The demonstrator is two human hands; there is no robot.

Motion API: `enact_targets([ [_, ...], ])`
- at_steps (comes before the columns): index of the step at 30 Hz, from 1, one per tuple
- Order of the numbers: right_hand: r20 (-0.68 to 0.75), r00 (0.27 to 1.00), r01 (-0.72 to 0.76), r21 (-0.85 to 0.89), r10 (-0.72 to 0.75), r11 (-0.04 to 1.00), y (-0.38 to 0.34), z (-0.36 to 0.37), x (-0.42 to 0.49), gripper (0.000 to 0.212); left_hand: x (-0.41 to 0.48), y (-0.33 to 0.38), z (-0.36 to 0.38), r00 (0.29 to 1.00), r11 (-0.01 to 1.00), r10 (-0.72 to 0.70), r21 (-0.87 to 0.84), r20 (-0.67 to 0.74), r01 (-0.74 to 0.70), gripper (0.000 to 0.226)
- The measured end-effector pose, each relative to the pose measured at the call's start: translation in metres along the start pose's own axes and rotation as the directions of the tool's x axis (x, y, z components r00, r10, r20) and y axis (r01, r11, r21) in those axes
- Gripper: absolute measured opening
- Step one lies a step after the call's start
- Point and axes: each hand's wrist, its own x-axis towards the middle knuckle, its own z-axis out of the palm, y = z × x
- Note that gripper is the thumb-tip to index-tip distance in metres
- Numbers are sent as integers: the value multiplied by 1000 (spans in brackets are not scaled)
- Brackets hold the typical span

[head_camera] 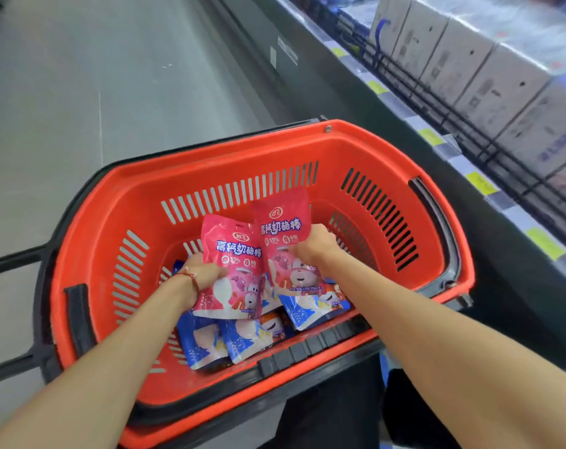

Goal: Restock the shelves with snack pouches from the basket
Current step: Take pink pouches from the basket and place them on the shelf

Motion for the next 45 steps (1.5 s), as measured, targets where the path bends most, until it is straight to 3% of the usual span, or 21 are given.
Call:
enact_targets([
  [3, -135, 990, 57, 64, -48, 996, -1, -33, -12, 33, -8, 21, 13, 987, 987, 158, -29, -38, -159, 18],
  [6, -265, 962, 115, 145, -73, 983, -5, -74, -24, 29, -18, 51, 24, 940, 938, 327, -85, -101, -336, 42],
  [8, -353, 933, 153, 201, -74, 968, -7, -104, -32, 27, -26, 75, 32, 896, 891, 428, -106, -119, -441, 46],
  [13, -577, 811, 281, 238, -97, 930, 1, -173, -65, 27, -53, 143, 68, 767, 762, 625, -100, -144, -640, 31],
  [18, -710, 697, 437, 310, -100, 844, 22, -224, -111, 21, -93, 197, 114, 653, 634, 752, -174, -85, -753, 14],
  [23, -821, 569, 535, 326, -48, 779, 54, -264, -162, 34, -144, 236, 160, 515, 487, 857, -290, -27, -824, 15],
  [29, -887, 456, 567, 354, 74, 743, 99, -305, -232, 33, -204, 257, 217, 398, 402, 914, -318, 80, -859, 6],
  [38, -945, 297, 561, 287, 135, 777, 195, -376, -315, 12, -316, 269, 325, 309, 361, 933, -462, 187, -810, 6],
  [41, -967, 206, 568, 241, 147, 787, 230, -408, -337, 10, -347, 267, 364, 302, 338, 941, -493, 155, -802, 11],
  [45, -979, 138, 574, 201, 148, 794, 274, -449, -366, 11, -386, 268, 405, 264, 296, 955, -484, 135, -824, 15],
])
